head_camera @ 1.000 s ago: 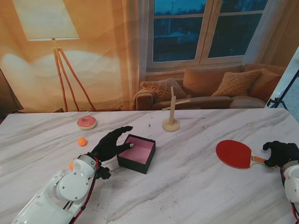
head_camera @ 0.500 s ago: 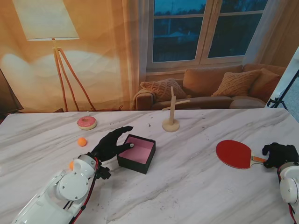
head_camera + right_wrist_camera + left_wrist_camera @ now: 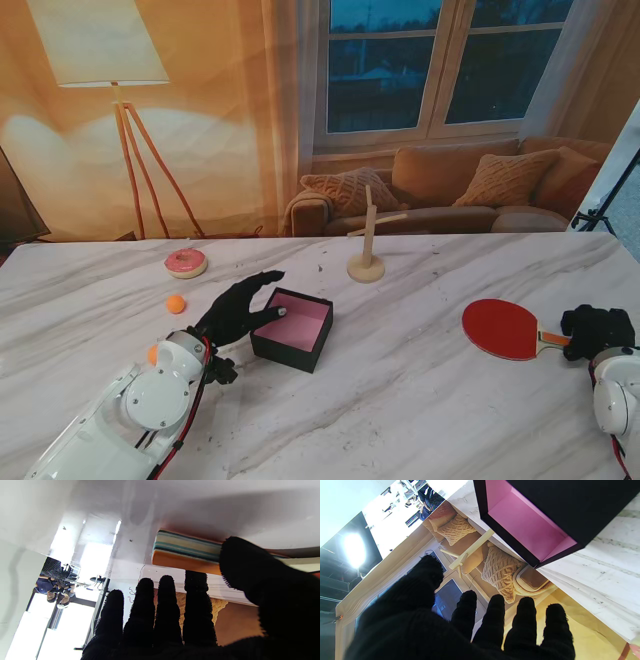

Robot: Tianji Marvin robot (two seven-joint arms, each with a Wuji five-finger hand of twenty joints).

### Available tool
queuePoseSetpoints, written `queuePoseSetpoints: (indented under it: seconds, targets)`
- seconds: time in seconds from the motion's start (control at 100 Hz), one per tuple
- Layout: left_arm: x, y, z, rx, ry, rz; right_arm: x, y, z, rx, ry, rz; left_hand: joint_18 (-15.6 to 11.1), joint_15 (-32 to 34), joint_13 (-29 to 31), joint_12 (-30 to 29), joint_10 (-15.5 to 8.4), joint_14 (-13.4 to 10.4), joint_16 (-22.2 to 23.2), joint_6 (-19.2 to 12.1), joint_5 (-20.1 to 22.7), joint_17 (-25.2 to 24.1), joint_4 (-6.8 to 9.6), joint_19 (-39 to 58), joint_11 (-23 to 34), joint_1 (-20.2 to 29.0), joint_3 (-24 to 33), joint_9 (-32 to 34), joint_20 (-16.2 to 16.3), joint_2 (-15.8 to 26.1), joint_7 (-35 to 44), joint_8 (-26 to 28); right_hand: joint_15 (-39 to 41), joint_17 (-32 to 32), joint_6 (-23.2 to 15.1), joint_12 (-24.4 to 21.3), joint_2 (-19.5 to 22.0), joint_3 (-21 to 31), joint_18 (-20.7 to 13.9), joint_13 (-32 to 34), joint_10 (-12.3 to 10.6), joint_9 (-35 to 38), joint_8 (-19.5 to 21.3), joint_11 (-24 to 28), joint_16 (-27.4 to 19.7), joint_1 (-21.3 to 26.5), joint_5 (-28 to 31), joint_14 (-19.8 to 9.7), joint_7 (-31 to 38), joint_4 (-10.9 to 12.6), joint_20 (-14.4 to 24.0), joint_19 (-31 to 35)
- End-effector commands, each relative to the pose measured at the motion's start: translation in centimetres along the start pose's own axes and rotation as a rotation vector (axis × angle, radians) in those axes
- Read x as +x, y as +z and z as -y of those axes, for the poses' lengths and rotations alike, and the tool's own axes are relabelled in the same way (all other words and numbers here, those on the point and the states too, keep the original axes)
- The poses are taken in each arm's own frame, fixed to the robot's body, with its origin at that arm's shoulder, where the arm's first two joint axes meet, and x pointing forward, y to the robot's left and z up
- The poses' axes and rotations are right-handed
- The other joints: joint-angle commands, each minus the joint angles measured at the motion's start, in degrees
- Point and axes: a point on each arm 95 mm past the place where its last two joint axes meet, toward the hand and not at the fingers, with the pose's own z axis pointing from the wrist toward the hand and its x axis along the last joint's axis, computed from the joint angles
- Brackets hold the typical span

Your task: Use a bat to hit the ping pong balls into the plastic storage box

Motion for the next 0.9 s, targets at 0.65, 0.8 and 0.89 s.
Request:
queuePoseSetpoints:
  seconds: [0.65, 0.8, 0.89]
  targets:
    - [0.0, 0.0, -0.3, -0.017, -0.014, 0.005, 0.3, -0.6, 0.3, -0.046, 0.006, -0.029, -0.17, 0.61, -0.86, 1.07, 0.32, 0.01, 0.27, 0.06, 0.77, 0.44, -0.01, -0.91, -0.15, -0.78, -1.7, 2.22, 1.42, 0.75, -0.05, 0.42, 2.85, -2.45, -9.9, 0.56, 1.91, 3.97, -0.56, 0.87, 0.34, 7.48, -5.92, 3.17, 0.63, 9.49, 19.48, -0.13, 16.36, -9.74, -5.39, 8.46]
    - [0.0, -0.1, -0.3, -0.014, -0.016, 0.004, 0.4, -0.9, -0.6, -0.074, 0.019, -0.051, -0.16, 0.58, -0.88, 1.07, 0.27, -0.01, 0.26, 0.08, 0.76, 0.42, 0.0, -0.92, -0.18, -0.78, -1.91, 2.26, 1.43, 0.88, -0.08, 0.4, 2.99, -2.34, -9.72, 0.99, 4.0, 3.26, 1.02, 1.8, 1.01, 8.77, -4.33, 2.99, 0.69, 10.61, 18.67, 1.21, 16.95, -9.84, -5.52, 9.21]
    - [0.0, -0.1, -0.3, -0.013, -0.016, 0.003, 0.4, -1.0, -1.2, -0.088, 0.027, -0.067, -0.12, 0.57, -0.86, 1.06, 0.23, 0.03, 0.25, 0.15, 0.82, 0.42, 0.01, -0.92, -0.22, -0.76, -2.09, 2.26, 1.43, 0.96, -0.09, 0.39, 3.07, -0.94, -9.86, 1.5, 5.54, 2.42, 2.87, 3.87, 1.88, 10.57, -2.67, 2.91, 0.64, 11.07, 17.8, 4.3, 17.05, -9.79, -5.25, 10.16]
